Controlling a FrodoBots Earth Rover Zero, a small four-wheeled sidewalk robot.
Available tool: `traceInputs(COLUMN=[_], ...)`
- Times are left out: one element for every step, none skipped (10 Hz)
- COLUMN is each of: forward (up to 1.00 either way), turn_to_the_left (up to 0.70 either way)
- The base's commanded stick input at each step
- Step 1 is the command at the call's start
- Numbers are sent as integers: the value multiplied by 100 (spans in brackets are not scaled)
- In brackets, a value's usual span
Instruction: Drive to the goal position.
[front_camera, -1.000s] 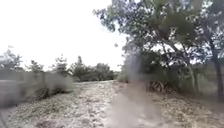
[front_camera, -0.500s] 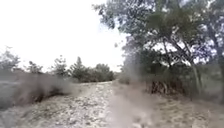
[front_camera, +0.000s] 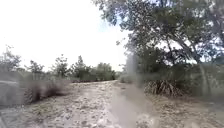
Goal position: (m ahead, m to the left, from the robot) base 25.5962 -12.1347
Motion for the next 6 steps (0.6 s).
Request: traceInputs(forward=[45, 45, 45, 45, 45, 45], turn_to_the_left=[0, 0, 0, 0, 0, 0])
